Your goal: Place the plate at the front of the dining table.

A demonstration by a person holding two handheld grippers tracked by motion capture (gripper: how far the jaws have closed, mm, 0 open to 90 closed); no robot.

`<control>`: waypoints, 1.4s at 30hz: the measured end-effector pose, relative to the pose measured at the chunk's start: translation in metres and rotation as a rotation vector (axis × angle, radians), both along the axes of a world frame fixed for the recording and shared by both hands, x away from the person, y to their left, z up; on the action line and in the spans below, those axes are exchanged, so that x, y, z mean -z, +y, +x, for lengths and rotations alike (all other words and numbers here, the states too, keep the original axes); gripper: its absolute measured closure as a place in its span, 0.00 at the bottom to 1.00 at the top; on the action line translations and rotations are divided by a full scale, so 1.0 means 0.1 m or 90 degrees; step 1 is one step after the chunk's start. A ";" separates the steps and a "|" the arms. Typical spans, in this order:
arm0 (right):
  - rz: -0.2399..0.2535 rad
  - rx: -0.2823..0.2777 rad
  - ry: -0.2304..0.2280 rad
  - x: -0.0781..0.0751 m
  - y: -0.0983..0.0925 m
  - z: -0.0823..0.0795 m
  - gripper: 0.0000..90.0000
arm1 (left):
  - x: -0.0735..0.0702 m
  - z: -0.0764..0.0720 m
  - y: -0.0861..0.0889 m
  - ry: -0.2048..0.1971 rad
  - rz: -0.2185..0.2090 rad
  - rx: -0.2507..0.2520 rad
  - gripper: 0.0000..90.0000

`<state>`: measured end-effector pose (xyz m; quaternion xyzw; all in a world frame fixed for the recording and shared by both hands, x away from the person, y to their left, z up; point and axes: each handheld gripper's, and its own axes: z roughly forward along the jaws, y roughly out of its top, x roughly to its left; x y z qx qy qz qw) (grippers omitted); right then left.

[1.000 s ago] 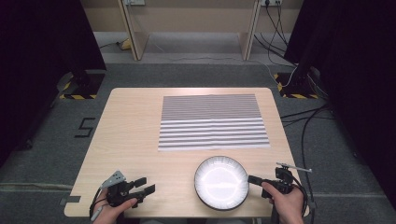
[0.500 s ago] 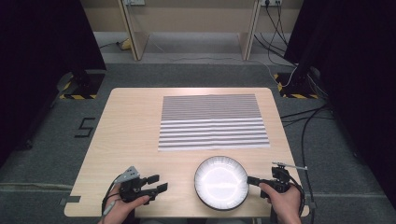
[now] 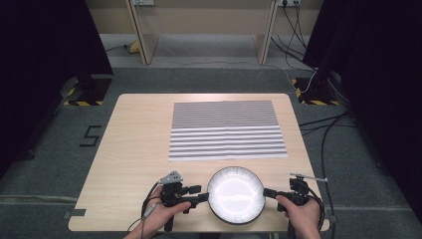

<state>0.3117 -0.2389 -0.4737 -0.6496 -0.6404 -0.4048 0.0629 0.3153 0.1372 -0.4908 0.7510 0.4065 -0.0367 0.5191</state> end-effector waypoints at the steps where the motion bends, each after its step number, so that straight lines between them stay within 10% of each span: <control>1: 0.000 0.000 0.000 0.00 0.00 0.00 0.97 | 0.00 0.00 0.00 0.000 0.000 0.000 0.54; 7: 0.013 0.009 -0.002 0.02 0.00 -0.01 0.97 | -0.02 0.04 -0.09 -0.004 0.017 0.015 0.54; 14: 0.130 0.010 0.049 0.20 0.09 -0.02 0.97 | 0.00 0.06 -0.07 0.008 0.031 0.003 0.54; 24: 0.048 -0.041 0.026 0.13 0.24 0.00 0.78 | 0.01 0.07 -0.06 0.006 0.030 -0.016 0.58; 42: 0.106 -0.034 0.079 0.16 0.26 0.07 0.67 | 0.06 0.03 -0.03 -0.005 0.005 -0.034 0.61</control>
